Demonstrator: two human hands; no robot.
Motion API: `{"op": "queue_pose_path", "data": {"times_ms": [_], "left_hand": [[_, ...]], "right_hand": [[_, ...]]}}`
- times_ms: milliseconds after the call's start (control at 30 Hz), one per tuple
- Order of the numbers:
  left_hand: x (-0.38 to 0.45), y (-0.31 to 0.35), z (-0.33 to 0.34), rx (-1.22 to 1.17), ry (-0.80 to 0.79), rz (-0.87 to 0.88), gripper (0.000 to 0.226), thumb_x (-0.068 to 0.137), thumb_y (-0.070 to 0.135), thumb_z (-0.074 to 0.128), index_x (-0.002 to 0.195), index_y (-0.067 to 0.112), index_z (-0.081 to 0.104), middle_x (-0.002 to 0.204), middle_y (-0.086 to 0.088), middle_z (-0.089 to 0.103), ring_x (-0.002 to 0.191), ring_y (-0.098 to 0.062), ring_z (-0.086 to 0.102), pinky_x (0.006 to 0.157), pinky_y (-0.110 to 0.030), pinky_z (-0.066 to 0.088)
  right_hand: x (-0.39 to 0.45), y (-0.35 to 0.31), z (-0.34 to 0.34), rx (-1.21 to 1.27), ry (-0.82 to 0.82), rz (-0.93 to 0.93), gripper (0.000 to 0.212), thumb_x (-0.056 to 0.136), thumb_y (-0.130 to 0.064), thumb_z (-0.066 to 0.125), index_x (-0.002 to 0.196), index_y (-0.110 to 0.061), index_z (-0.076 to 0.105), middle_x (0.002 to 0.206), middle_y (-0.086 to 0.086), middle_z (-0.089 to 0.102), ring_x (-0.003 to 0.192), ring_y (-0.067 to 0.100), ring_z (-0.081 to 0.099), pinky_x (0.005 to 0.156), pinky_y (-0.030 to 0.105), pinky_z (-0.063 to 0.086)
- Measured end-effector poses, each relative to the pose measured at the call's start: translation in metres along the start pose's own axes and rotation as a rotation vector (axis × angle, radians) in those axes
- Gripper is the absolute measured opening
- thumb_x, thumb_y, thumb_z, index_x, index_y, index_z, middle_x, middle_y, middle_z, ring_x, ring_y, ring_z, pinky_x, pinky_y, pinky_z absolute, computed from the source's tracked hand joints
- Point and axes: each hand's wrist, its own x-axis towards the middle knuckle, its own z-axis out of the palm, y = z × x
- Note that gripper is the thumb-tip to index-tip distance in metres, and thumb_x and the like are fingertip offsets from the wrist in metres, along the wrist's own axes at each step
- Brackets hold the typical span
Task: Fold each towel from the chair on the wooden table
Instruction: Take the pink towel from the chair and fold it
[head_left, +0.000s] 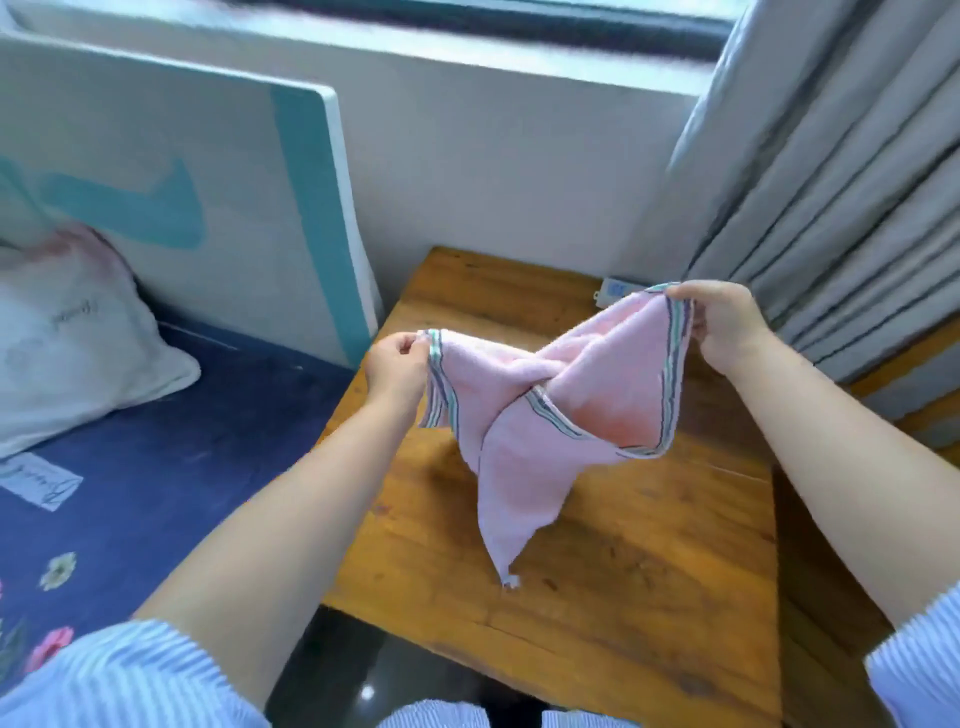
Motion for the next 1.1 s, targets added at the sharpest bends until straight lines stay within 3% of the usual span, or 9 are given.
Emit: {"op": "queue_pose_path", "data": {"times_ms": [133, 233, 433, 500, 567, 667, 800, 967, 1100], "left_hand": [[0.016, 0.047, 0.002, 0.016, 0.009, 0.077, 0.023, 0.092, 0.013, 0.049, 0.07, 0.008, 0.053, 0.057, 0.005, 0.043, 0.053, -0.008, 0.036, 0.046, -0.014, 0.034], [0.021, 0.046, 0.004, 0.172, -0.024, 0.016, 0.036, 0.089, 0.012, 0.049, 0.054, 0.013, 0.041, 0.054, 0.0, 0.031, 0.053, -0.02, 0.025, 0.046, -0.024, 0.024], [0.019, 0.049, 0.013, 0.324, -0.127, -0.089, 0.024, 0.091, 0.011, 0.048, 0.069, 0.006, 0.058, 0.057, -0.006, 0.05, 0.032, -0.013, 0.052, 0.04, -0.018, 0.044], [0.021, 0.055, 0.024, 0.279, -0.15, -0.104, 0.018, 0.09, 0.005, 0.049, 0.082, 0.001, 0.064, 0.07, -0.014, 0.061, 0.043, -0.016, 0.06, 0.042, -0.019, 0.051], [0.024, 0.06, 0.036, 0.243, -0.167, -0.126, 0.015, 0.089, 0.002, 0.052, 0.092, -0.006, 0.065, 0.09, -0.022, 0.066, 0.067, -0.027, 0.067, 0.066, -0.03, 0.058], [0.027, 0.072, 0.052, 0.274, -0.164, -0.053, 0.01, 0.084, 0.005, 0.058, 0.083, 0.002, 0.067, 0.1, -0.022, 0.068, 0.088, -0.032, 0.068, 0.087, -0.039, 0.054], [0.041, 0.116, 0.065, 0.334, -0.004, 0.234, 0.022, 0.085, 0.012, 0.057, 0.103, 0.003, 0.068, 0.109, -0.016, 0.068, 0.106, -0.029, 0.061, 0.09, -0.027, 0.043], [0.057, 0.17, 0.057, 0.116, 0.205, 0.469, 0.022, 0.09, 0.013, 0.054, 0.106, 0.003, 0.064, 0.112, -0.016, 0.064, 0.103, -0.028, 0.06, 0.09, -0.027, 0.043], [0.064, 0.168, 0.037, 0.075, 0.241, 0.482, 0.021, 0.089, 0.012, 0.053, 0.103, 0.003, 0.066, 0.11, -0.015, 0.066, 0.102, -0.027, 0.061, 0.093, -0.031, 0.047]], "right_hand": [[-0.011, -0.027, -0.036, 0.089, 0.2, -0.006, 0.039, 0.083, -0.008, 0.051, 0.048, -0.014, 0.067, 0.035, -0.011, 0.058, 0.032, 0.001, 0.049, 0.051, 0.02, 0.028], [-0.024, -0.02, -0.055, -0.07, 0.31, 0.085, 0.005, 0.081, -0.013, 0.063, 0.078, -0.011, 0.066, 0.031, -0.014, 0.053, 0.037, 0.002, 0.051, 0.057, 0.02, 0.031], [-0.017, -0.003, -0.079, -0.611, 0.451, 0.131, 0.05, 0.07, -0.024, 0.077, 0.103, 0.01, 0.06, 0.105, 0.015, 0.062, 0.11, 0.03, 0.054, 0.091, 0.037, 0.046], [-0.016, -0.007, -0.073, -0.904, 0.421, 0.186, 0.053, 0.074, -0.04, 0.071, 0.106, 0.002, 0.062, 0.117, 0.017, 0.061, 0.115, 0.036, 0.05, 0.099, 0.043, 0.042], [-0.011, -0.011, -0.066, -0.986, 0.417, 0.203, 0.046, 0.075, -0.04, 0.069, 0.103, -0.004, 0.066, 0.117, 0.016, 0.061, 0.115, 0.036, 0.049, 0.1, 0.041, 0.04], [-0.002, -0.02, -0.053, -1.006, 0.443, 0.163, 0.035, 0.076, -0.035, 0.067, 0.1, -0.01, 0.069, 0.116, 0.014, 0.063, 0.113, 0.033, 0.051, 0.101, 0.039, 0.037], [0.017, -0.053, -0.036, -0.883, 0.595, -0.075, 0.024, 0.084, -0.033, 0.053, 0.093, -0.02, 0.071, 0.108, 0.012, 0.066, 0.109, 0.032, 0.054, 0.099, 0.04, 0.033], [0.021, -0.098, -0.029, -0.591, 0.723, -0.471, 0.027, 0.087, -0.028, 0.053, 0.101, -0.015, 0.071, 0.109, 0.015, 0.068, 0.104, 0.035, 0.057, 0.094, 0.044, 0.043], [0.009, -0.092, -0.03, -0.508, 0.699, -0.518, 0.026, 0.087, -0.025, 0.055, 0.101, -0.008, 0.07, 0.106, 0.016, 0.068, 0.104, 0.033, 0.059, 0.092, 0.045, 0.044]]}}
